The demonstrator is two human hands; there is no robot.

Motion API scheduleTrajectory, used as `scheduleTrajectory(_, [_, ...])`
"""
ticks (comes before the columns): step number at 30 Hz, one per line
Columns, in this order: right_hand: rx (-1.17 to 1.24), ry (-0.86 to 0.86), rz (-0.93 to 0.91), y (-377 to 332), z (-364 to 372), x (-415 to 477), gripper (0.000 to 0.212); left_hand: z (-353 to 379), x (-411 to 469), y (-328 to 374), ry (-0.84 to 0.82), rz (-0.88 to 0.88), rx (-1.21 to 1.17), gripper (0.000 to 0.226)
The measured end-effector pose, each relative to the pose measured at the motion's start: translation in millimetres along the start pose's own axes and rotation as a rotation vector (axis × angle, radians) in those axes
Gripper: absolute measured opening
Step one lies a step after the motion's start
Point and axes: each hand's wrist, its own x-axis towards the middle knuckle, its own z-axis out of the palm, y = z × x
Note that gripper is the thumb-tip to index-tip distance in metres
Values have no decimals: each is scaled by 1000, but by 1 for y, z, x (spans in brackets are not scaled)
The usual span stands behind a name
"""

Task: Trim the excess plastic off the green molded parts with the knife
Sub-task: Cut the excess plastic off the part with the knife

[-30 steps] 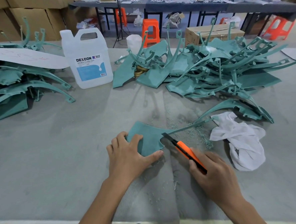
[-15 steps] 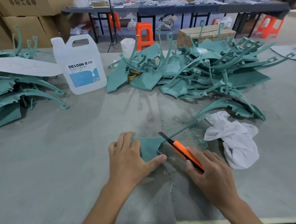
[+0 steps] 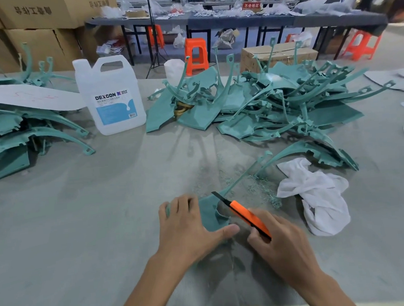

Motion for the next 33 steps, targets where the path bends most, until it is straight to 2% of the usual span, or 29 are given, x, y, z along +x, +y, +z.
scheduleTrajectory(3, [-13, -16, -21, 0, -3, 3, 32, 3, -5, -1, -65, -18, -34, 126])
scheduleTrajectory(9, [-8, -33, -84, 4, -9, 4, 25, 6, -11, 3, 13, -22, -61, 121])
scheduleTrajectory(14, [-3, -72, -76, 5, -14, 8, 39, 6, -13, 2, 29, -9, -51, 117])
scheduleTrajectory(16, [-22, 26, 19, 14, -25, 20, 38, 5, -14, 1, 21, 2, -58, 117])
scheduleTrajectory(19, [-190, 221, 120, 25, -46, 39, 24, 5, -14, 2, 14, 5, -50, 118])
scheduleTrajectory(21, [-183, 192, 76, 17, -46, 38, 24, 4, -14, 3, 20, -4, -47, 119])
scheduleTrajectory(25, [-177, 0, -118, 0, -27, 15, 32, 4, -16, 3, 31, -18, -53, 122])
scheduleTrajectory(27, [-151, -24, -51, 7, -30, 18, 32, 5, -16, 2, 27, -14, -64, 120])
scheduleTrajectory(31, [-181, 184, 78, 24, -49, 35, 23, 5, -16, 2, 26, -9, -62, 119])
scheduleTrajectory(33, [-176, 168, 51, 16, -47, 30, 27, 6, -16, 3, 36, -17, -69, 118])
